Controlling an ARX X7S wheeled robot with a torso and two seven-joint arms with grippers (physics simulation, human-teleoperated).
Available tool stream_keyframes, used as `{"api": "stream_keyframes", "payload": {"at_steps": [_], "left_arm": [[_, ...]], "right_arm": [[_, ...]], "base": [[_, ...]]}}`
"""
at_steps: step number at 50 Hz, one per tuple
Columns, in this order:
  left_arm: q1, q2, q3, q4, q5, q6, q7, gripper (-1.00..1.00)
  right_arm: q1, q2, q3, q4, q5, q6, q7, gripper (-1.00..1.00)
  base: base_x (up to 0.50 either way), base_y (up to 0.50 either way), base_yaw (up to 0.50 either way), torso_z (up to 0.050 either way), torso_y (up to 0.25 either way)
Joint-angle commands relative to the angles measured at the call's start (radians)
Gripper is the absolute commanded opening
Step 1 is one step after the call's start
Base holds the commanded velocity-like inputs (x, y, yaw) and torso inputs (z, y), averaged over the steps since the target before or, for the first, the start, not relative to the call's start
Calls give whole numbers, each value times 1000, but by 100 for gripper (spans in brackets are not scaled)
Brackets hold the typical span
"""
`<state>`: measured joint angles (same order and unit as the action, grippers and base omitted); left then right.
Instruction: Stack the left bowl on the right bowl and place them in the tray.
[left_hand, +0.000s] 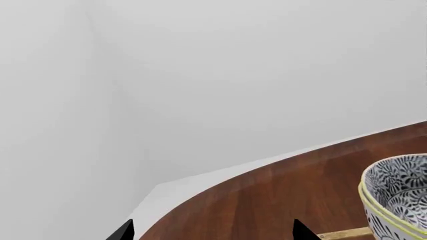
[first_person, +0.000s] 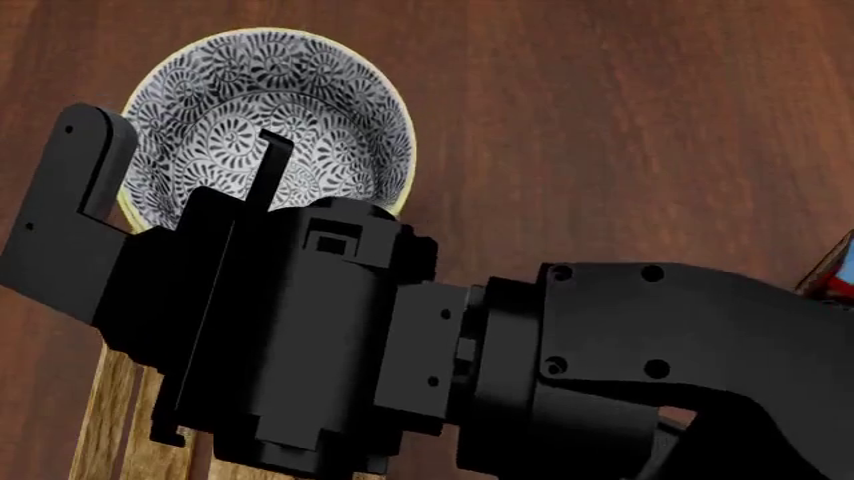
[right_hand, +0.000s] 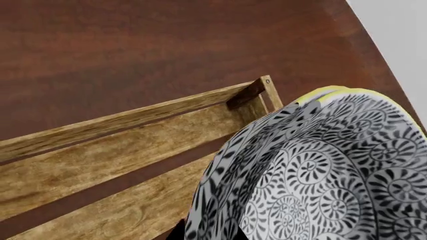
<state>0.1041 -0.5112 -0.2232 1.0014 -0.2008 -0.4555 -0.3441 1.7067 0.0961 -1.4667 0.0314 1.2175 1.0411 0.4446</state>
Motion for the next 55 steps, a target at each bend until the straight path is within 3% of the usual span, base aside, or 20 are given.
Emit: {"api": "stream_keyframes", "payload": {"at_steps": [1,22,55], "left_arm": [[0,-4,6,-5,-1,6,-4,100],[13,-5,-5,-32,-8,44,-4,100],[24,-14,-22,-13,-27,34,-20,100]], "right_arm": [[-16,-30,-11,19,-66,-8,-11,-100],[-40,-94,-65,102,-116,-63,-86,-100],[-121,-96,-82,162,-209,-108,-183,-100]], "base": [[0,0,0,0,0],[0,0,0,0,0],[0,0,0,0,1]]}}
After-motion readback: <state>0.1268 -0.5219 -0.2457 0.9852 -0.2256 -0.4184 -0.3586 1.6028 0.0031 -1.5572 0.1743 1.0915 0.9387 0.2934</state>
